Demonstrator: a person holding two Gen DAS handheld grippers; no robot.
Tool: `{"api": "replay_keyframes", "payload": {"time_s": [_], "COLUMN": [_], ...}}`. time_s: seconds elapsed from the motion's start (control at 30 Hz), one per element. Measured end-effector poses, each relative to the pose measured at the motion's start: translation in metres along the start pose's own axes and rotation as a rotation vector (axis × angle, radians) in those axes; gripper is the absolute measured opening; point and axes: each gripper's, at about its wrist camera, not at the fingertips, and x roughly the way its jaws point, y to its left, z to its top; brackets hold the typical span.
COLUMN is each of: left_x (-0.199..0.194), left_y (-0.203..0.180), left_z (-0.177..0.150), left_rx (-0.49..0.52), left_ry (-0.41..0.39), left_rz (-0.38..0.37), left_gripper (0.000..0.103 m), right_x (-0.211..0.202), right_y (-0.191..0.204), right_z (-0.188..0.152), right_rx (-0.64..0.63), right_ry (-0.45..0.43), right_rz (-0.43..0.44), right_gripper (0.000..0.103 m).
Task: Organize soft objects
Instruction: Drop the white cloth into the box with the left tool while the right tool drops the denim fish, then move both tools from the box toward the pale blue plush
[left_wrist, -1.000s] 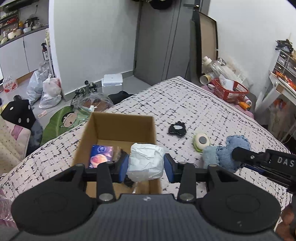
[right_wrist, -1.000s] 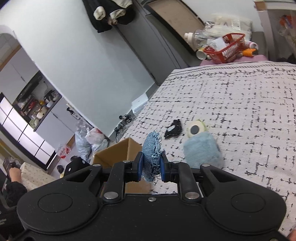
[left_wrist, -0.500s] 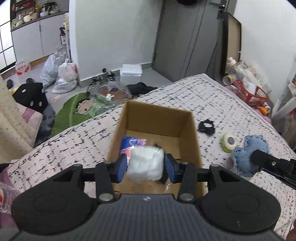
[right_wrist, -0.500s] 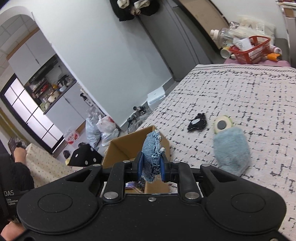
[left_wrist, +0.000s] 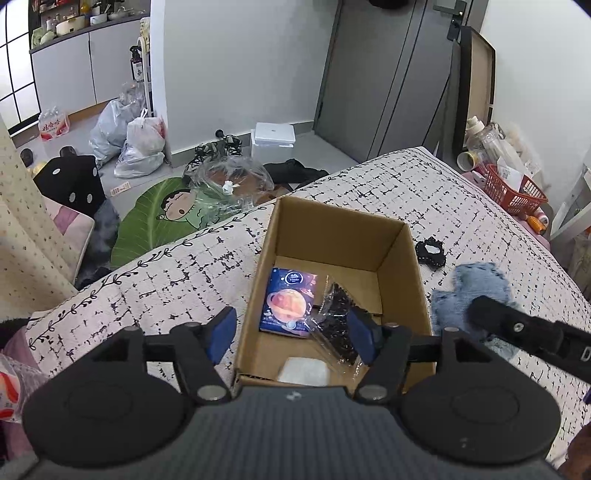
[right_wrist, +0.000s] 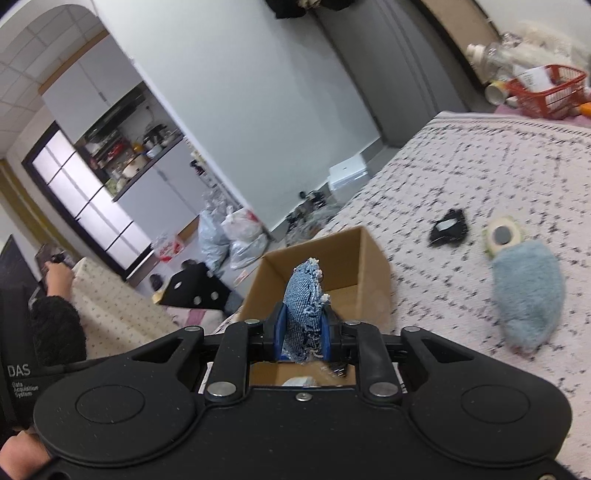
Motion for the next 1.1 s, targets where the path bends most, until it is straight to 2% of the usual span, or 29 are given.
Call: {"api": "replay_keyframes", "payload": {"time_s": [0.03, 0.07, 0.13, 0.2, 0.27, 0.4, 0.47, 0.7, 0.73, 0.77, 0.8, 0.83, 0.93, 1.1], "left_x": [-0.001, -0.002, -0.005, -0.009, -0.014, -0.018, -0.021, -0.033, -0.035, -0.037, -0.038, -0.04, -0.041, -0.044], "left_y": [0.001, 0.001, 0.002, 0.002, 0.001, -0.002, -0.004, -0.018, -0.02, -0.023, -0.026, -0.028, -0.035, -0.049], "left_z": [0.0, 0.001, 0.001, 0.001, 0.001, 0.002, 0.003, 0.006, 0.007, 0.008, 0.01, 0.01, 0.014, 0.017], "left_rx": [0.001, 0.001, 0.005, 0.012, 0.021, 0.024, 0.026, 0.037, 0.036, 0.034, 0.03, 0.025, 0.005, -0.006], "left_ry": [0.001, 0.001, -0.005, -0.017, -0.023, 0.003, 0.013, 0.018, 0.012, 0.008, 0.004, -0.002, -0.002, -0.021], "left_rz": [0.001, 0.002, 0.004, 0.009, 0.02, 0.024, 0.017, 0.019, 0.012, 0.006, 0.004, 0.0, -0.017, -0.051], "left_gripper": [0.068, 0.07, 0.074, 0.075, 0.08, 0.081, 0.081, 0.081, 0.083, 0.087, 0.095, 0.098, 0.103, 0.103], "right_x": [0.001, 0.002, 0.0, -0.004, -0.008, -0.018, -0.024, -0.041, -0.044, -0.049, -0.053, -0.057, -0.065, -0.078], "right_y": [0.002, 0.004, 0.007, 0.008, 0.006, 0.001, 0.0, -0.006, -0.007, -0.009, -0.01, -0.012, -0.021, -0.041], "right_z": [-0.001, -0.001, -0.002, -0.003, -0.002, 0.002, 0.006, 0.02, 0.023, 0.027, 0.03, 0.033, 0.043, 0.061], "right_rx": [0.005, 0.005, -0.008, -0.017, -0.014, -0.006, -0.012, -0.045, -0.048, -0.047, -0.049, -0.053, -0.059, -0.035], "right_ry": [0.011, 0.02, 0.021, -0.001, -0.013, -0.036, -0.043, 0.014, 0.016, 0.018, 0.018, 0.019, 0.043, 0.04], "right_rz": [0.008, 0.017, 0.005, -0.03, -0.061, -0.128, -0.143, -0.166, -0.169, -0.177, -0.181, -0.181, -0.188, -0.221], "right_gripper": [0.025, 0.029, 0.042, 0.061, 0.064, 0.085, 0.086, 0.088, 0.09, 0.096, 0.098, 0.098, 0.099, 0.1]}}
